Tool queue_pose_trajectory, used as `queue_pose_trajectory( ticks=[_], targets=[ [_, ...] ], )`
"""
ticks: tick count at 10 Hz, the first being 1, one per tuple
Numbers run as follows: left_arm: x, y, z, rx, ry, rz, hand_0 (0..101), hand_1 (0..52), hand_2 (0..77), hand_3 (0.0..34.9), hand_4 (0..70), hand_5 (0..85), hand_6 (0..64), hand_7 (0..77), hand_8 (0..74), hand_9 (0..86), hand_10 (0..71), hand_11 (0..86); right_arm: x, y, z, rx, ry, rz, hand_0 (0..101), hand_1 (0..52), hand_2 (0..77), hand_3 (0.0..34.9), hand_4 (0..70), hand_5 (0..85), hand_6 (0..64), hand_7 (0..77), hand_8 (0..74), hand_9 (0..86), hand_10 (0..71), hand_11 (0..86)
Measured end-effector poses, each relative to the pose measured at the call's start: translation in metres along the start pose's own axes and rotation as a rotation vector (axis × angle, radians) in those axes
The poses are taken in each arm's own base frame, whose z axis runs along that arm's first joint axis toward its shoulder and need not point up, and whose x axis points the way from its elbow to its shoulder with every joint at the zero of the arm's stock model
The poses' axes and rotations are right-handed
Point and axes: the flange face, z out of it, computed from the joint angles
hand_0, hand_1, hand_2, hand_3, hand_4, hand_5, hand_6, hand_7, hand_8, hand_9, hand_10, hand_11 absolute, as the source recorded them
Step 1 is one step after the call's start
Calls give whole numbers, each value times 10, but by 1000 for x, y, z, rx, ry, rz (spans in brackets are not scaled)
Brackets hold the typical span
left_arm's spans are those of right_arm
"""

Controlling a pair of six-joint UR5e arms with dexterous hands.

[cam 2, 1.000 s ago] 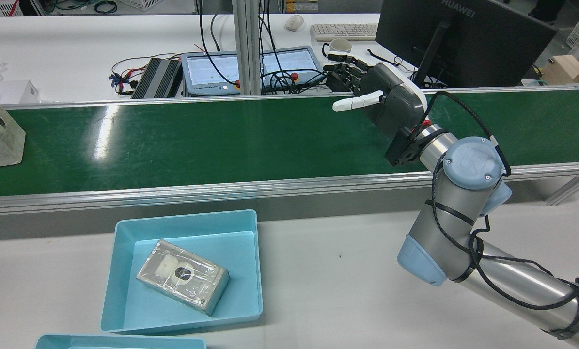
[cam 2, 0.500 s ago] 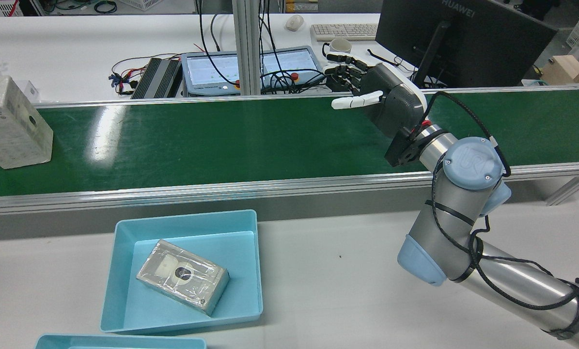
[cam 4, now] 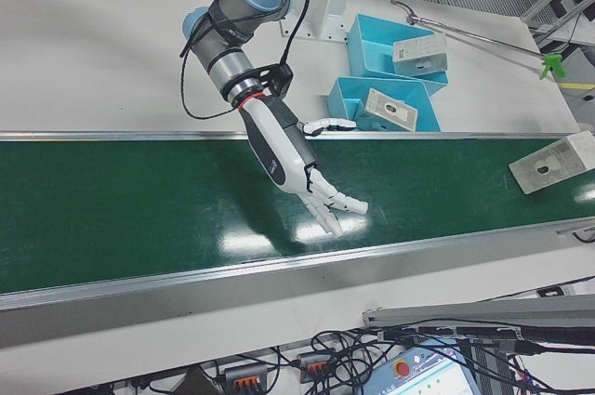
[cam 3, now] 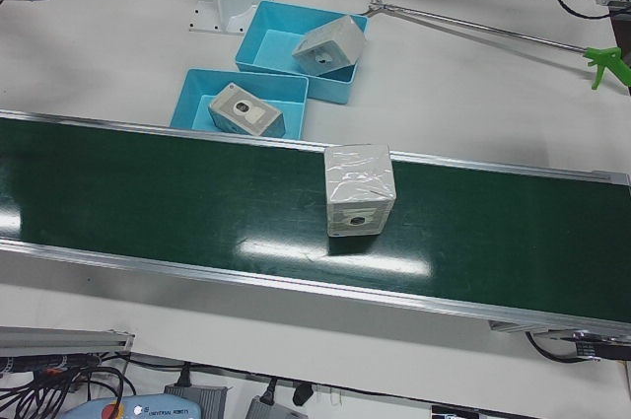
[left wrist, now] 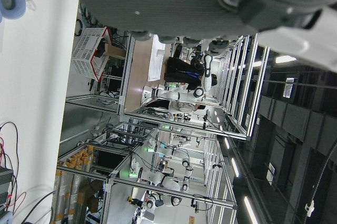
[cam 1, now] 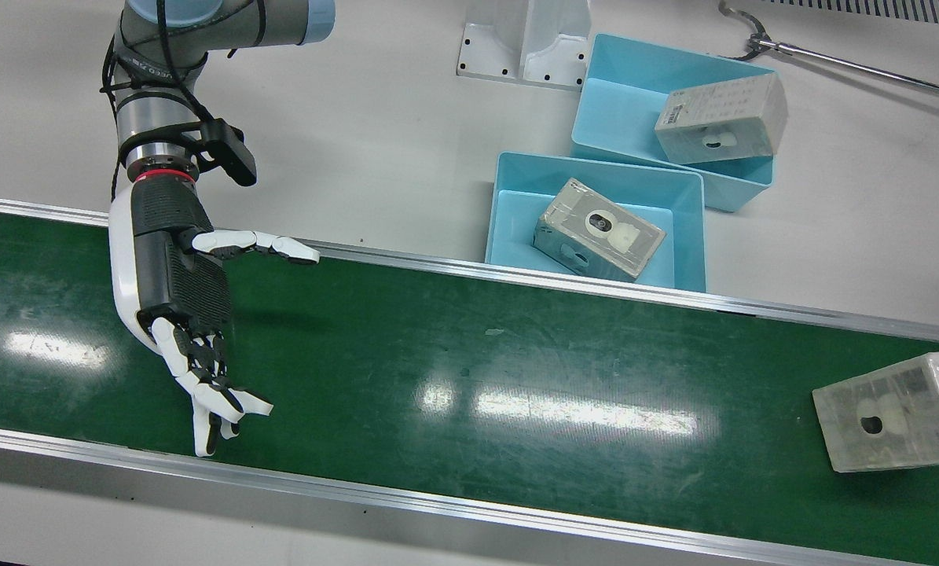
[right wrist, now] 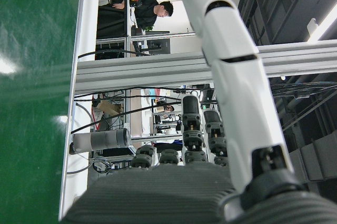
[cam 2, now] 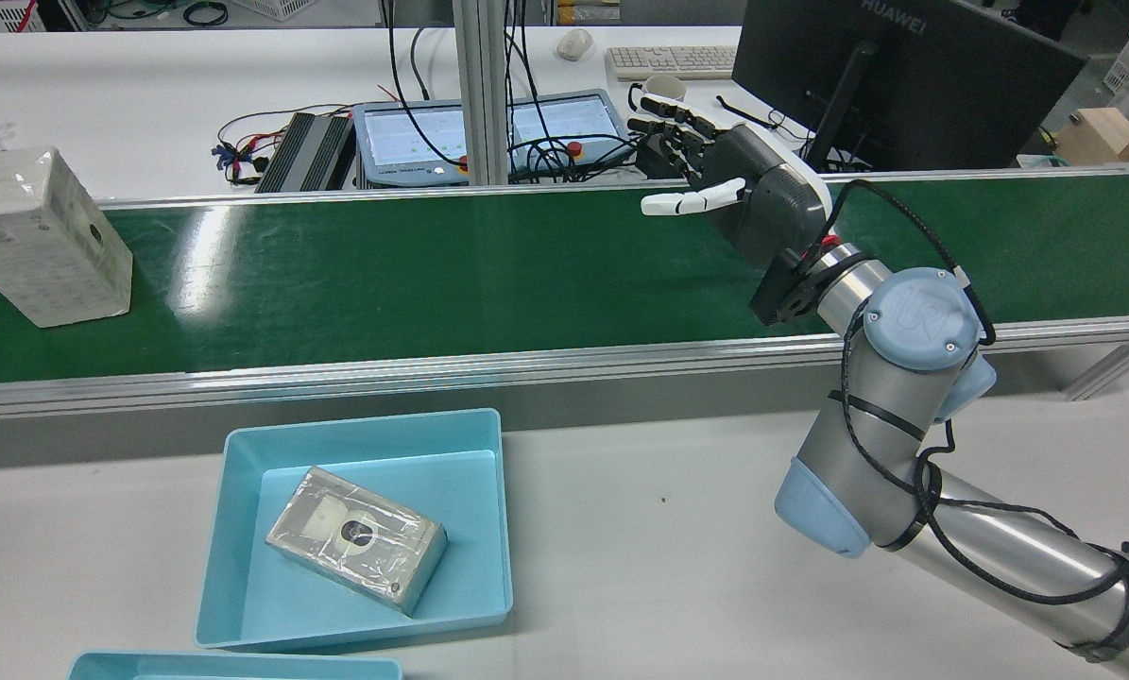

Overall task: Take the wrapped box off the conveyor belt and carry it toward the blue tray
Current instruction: 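Move the right hand along the belt toward the approaching wrapped white box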

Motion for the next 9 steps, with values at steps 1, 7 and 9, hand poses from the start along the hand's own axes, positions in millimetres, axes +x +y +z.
queue_pose_trajectory(
  ticks=[1, 7, 9],
  targets=[
    [0, 0, 0, 0, 0, 0, 0, 0, 5, 0, 0, 5, 5, 5, 5, 5, 0, 5, 2, -1, 2, -1, 1, 1, 550, 240, 169, 0, 98, 153, 98, 207, 5, 27, 44, 76],
    [0, 0, 0, 0, 0, 0, 0, 0, 11, 0, 0, 11, 5, 5, 5, 5, 5, 5, 22, 9, 42, -11, 64, 40, 557, 213, 164, 0, 169, 202, 153, 316, 60, 104, 49, 104],
    [0, 0, 0, 0, 0, 0, 0, 0, 11, 0, 0, 11, 5, 5, 5, 5, 5, 5, 23, 7, 45, -7, 68, 41, 487, 136, 87, 0, 164, 196, 153, 316, 60, 98, 11, 33]
  ],
)
